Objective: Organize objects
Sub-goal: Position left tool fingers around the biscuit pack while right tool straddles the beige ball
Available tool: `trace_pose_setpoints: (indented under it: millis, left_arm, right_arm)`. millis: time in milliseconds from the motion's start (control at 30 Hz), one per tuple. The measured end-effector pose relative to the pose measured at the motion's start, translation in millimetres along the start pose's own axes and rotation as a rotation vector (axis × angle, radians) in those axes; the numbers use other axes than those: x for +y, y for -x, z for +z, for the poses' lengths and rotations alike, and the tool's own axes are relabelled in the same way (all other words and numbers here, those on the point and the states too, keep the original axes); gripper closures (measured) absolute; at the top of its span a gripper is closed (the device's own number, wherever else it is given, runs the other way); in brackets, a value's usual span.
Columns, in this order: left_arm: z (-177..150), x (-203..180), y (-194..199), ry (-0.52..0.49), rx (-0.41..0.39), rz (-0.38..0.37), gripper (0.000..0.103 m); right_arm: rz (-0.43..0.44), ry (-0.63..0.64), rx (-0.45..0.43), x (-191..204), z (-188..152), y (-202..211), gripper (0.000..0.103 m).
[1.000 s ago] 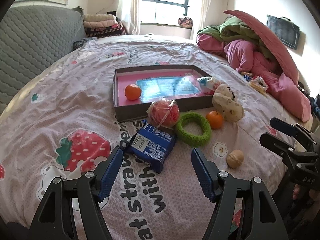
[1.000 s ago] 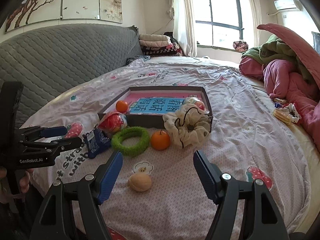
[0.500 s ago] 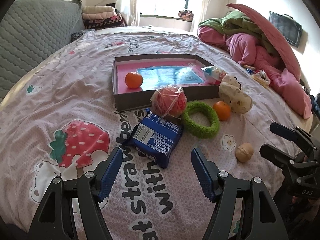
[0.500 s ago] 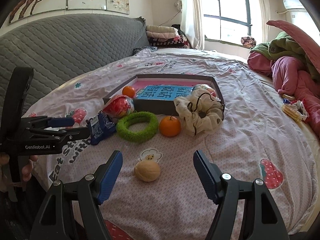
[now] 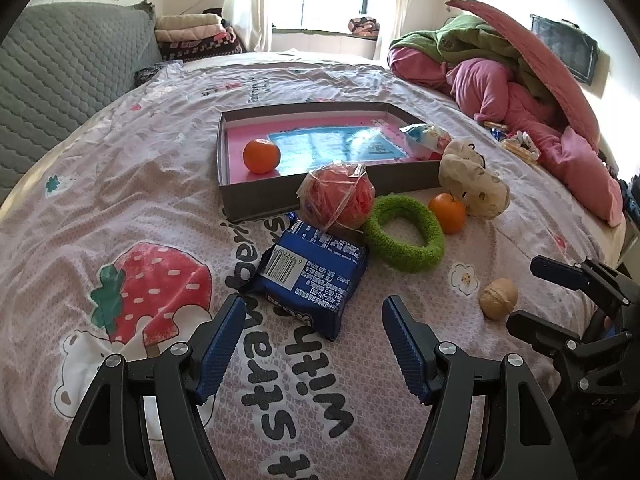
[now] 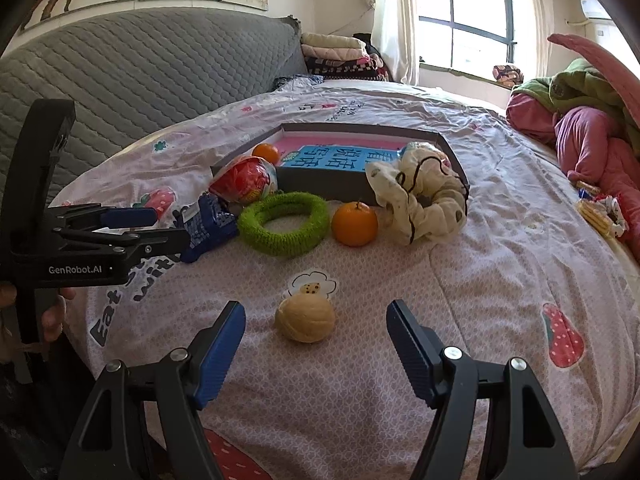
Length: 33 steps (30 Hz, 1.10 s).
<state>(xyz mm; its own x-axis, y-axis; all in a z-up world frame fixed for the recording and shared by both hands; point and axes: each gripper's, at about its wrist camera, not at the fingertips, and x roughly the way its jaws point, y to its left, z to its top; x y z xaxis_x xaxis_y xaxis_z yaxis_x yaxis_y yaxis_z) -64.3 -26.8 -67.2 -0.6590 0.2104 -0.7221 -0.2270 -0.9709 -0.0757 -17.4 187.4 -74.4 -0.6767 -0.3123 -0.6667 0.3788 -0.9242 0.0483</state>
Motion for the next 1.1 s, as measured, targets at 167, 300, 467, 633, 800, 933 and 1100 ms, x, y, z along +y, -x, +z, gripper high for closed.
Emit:
trace_pose_setpoints:
  millis: [167, 300, 467, 633, 800, 933, 1100]
  left_arm:
    - [-0.8, -1.0, -5.2, -0.027, 0.007, 0.026, 0.030]
    - [0.4, 0.3, -10.0, -0.031, 0.014, 0.030, 0.030]
    - [3.2, -1.4, -14.6, -0.059, 0.003, 0.070, 0.030]
    - [6.5, -4.4, -23.6, -0.080, 0.008, 0.059, 0.030]
    - [10.7, -4.9, -28.9, -0.083, 0.006, 0.053, 0.030]
    - [12.8, -2.9, -35.0, -0.079, 0.014, 0.053, 0.030]
    - [16.2, 6.5, -43.4, -0.034, 0.035, 0.011, 0.029]
  right_arm:
    - [0.007, -0.008, 0.002, -2.8, -1.7, -1.3, 0.030]
    - [0.013, -0.011, 0.001, -3.8, -1.7, -2.3, 0.030]
    - [0.025, -0.013, 0.006, -4.2, -2.8, -6.9, 0.030]
    - [0.027, -0.014, 0.011, -3.9, -3.7, -12.9, 0.030]
    - [0.025, -0.006, 0.012, -2.5, -5.4, -19.2, 0.030]
    - [0.025, 0.003, 0.013, -1.7, -6.4, -24.6, 0.035]
    - [0.028, 0.008, 0.004, -1.5, -6.4, -25.6, 0.046]
